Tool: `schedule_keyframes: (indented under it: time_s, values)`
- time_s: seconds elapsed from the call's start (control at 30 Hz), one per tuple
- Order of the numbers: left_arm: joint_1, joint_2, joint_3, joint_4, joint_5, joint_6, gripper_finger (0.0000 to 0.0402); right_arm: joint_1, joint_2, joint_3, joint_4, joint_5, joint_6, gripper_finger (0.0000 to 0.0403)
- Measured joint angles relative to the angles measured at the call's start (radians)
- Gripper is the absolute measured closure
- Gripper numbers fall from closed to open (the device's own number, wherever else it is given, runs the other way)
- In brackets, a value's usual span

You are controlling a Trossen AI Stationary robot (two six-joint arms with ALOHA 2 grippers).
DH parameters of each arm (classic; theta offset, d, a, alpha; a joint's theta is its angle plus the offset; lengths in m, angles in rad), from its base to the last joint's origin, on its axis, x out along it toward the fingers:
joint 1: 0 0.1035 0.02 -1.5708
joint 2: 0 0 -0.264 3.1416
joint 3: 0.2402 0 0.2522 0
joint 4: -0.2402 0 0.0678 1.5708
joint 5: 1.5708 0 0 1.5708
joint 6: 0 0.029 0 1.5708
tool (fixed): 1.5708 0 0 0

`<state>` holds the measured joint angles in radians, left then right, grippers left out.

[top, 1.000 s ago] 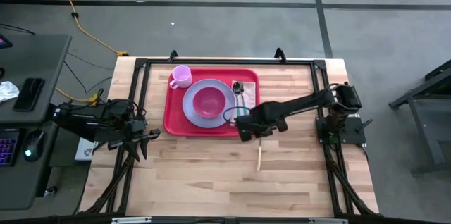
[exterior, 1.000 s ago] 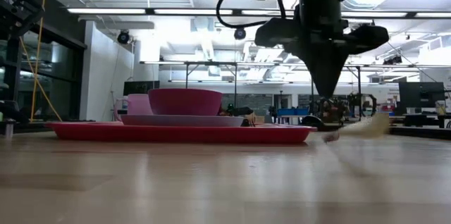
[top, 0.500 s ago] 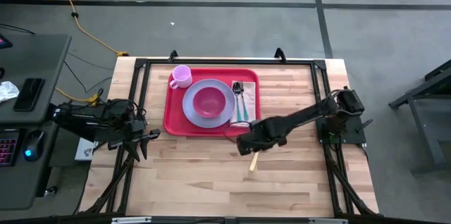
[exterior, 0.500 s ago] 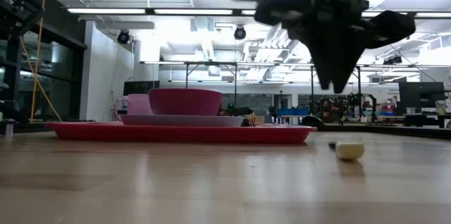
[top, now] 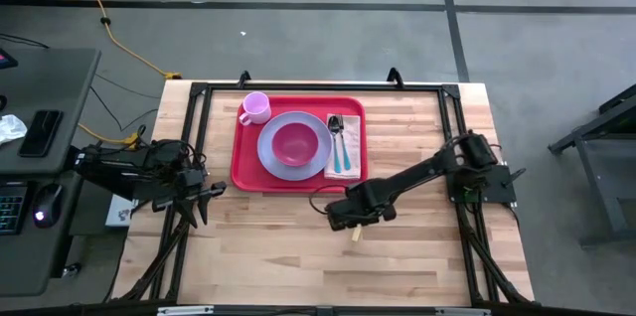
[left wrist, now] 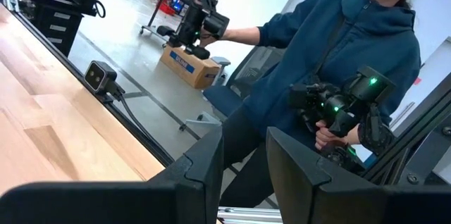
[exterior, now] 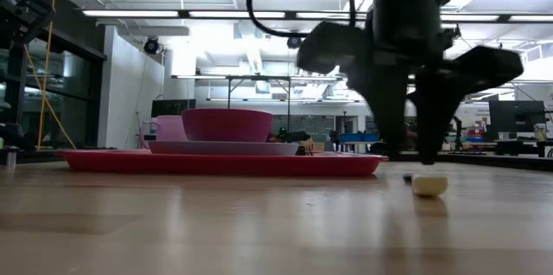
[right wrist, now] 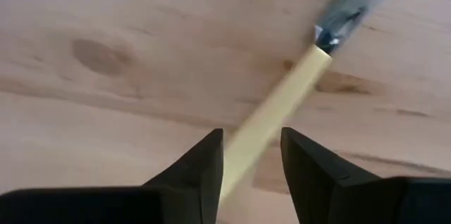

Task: Set up tray
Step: Put the yellow knife on the white table napkin to the right of the blue fork

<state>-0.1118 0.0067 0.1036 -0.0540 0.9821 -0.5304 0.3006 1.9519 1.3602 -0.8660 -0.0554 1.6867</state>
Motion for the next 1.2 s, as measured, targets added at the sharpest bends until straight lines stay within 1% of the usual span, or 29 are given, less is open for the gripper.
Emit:
schedule_keyframes:
  time_s: [0.1, 0.3, 0.67, 0.9, 1.13, 1.2]
  values:
    - [0.0, 0.0, 0.0, 0.0, 0.0, 0.0, 0.0261, -0.017, 0.022, 0.0, 0.01, 0.001, 0.0, 0.0279]
    - [0.0, 0.0, 0.0, 0.0, 0.0, 0.0, 0.0261, -0.037, 0.062, 0.005, 0.012, -0.066, -0.011, 0.0279]
    - [0.0, 0.0, 0.0, 0.0, 0.0, 0.003, 0.0261, -0.038, 0.056, 0.002, 0.049, -0.067, -0.019, 0.0279]
    - [0.0, 0.0, 0.0, 0.0, 0.0, 0.003, 0.0261, -0.036, 0.023, -0.002, 0.041, -0.017, -0.011, 0.0279]
    - [0.0, 0.0, 0.0, -0.001, 0.0, 0.003, 0.0261, -0.028, 0.024, -0.003, 0.037, -0.065, 0.007, 0.0279]
    - [0.0, 0.0, 0.0, -0.001, 0.0, 0.003, 0.0261, -0.023, 0.024, -0.003, 0.052, -0.064, 0.008, 0.0279]
